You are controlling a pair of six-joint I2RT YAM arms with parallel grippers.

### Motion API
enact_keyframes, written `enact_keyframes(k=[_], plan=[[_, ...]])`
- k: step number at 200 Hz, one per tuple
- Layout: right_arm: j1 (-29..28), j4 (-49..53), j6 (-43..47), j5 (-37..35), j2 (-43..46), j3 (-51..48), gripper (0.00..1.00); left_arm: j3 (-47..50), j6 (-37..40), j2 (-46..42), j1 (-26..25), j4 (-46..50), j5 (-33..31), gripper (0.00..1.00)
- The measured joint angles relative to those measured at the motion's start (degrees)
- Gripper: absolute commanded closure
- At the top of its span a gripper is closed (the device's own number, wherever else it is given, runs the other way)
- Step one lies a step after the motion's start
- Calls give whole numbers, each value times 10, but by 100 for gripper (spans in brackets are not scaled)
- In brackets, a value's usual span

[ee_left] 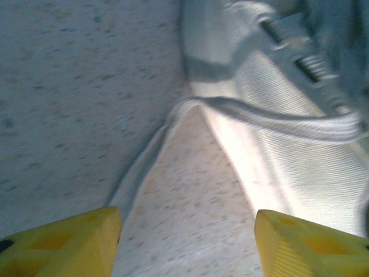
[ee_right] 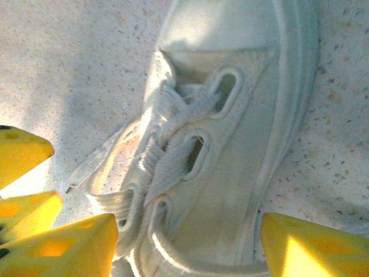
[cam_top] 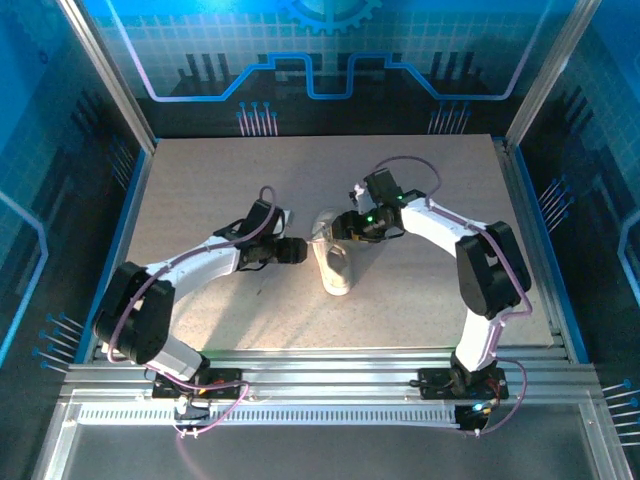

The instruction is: Tie the shoes

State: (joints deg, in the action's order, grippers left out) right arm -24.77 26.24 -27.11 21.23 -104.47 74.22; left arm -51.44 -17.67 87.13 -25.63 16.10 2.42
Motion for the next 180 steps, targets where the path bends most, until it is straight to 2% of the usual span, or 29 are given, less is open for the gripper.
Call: enact_keyframes(k=[30,63,114,140,151,160,180], plan=[[41,28,11,-19,23,20,30,-38,35,32,0,71,-59,34],[96,121,21,-112,-9,86,29,-77,61,94,0,107,-84,34],[96,199,21,-190,-117,156,29,-75,60,127,0,122,-80,34],[94,217,21,-203,-160,168,30,-66,49,129,0,124,-80,40],[94,223,21,-205,-171,168,36,-66,42,130,0,127,-81,49],[94,226,26,-212,-176,170,44,-66,34,130,0,128,-82,59],[94,226,30,-210,-177,174,77,-66,23,130,0,132,-84,80]])
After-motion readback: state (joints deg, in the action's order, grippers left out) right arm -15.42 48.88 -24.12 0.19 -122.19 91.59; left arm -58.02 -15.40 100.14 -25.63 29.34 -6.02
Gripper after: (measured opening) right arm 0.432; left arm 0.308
